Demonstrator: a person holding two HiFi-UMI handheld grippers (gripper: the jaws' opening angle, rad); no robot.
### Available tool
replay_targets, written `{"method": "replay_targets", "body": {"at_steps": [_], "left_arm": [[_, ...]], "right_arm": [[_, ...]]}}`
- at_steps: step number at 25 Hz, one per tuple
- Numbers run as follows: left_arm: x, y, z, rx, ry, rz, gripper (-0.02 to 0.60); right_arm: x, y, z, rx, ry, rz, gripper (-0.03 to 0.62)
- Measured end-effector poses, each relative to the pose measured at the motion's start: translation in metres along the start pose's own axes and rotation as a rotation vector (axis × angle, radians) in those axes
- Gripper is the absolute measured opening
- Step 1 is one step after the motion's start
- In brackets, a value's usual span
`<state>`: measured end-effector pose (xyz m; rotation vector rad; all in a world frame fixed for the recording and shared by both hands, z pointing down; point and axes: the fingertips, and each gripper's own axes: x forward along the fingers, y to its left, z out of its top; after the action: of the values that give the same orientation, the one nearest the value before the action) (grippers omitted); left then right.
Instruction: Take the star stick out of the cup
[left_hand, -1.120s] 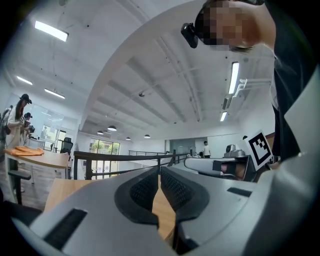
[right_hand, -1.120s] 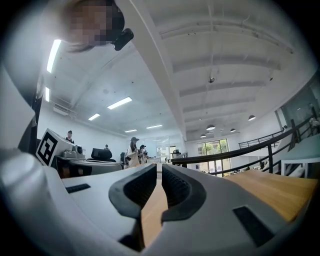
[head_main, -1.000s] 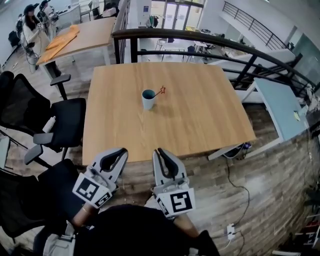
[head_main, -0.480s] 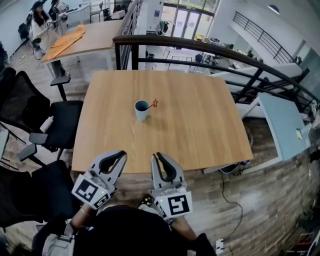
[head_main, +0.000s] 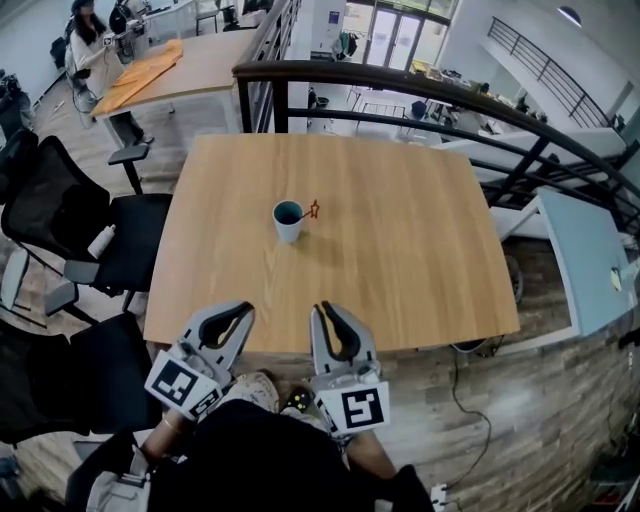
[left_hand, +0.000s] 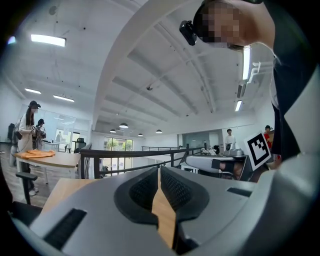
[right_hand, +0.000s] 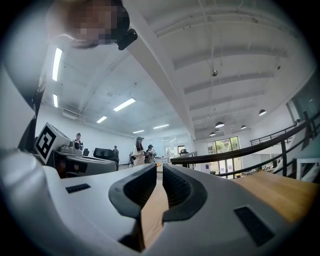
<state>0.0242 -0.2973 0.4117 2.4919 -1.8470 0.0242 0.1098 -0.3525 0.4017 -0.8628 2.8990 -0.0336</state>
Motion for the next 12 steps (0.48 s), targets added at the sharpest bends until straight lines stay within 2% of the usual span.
{"method": "replay_targets", "body": {"at_steps": [6, 12], "left_arm": [[0.026, 0.041, -0.005, -0.024, 0.024, 0.024, 0.023], [0.075, 0.077, 0.005, -0.008, 0.011, -0.019, 0.023]], "right_arm": [[0.040, -0.010, -0.004, -0.013, 0.015, 0.030, 0.028], [0.083, -0.034, -0.011, 0.005, 0.025, 0.016, 0.028]]}}
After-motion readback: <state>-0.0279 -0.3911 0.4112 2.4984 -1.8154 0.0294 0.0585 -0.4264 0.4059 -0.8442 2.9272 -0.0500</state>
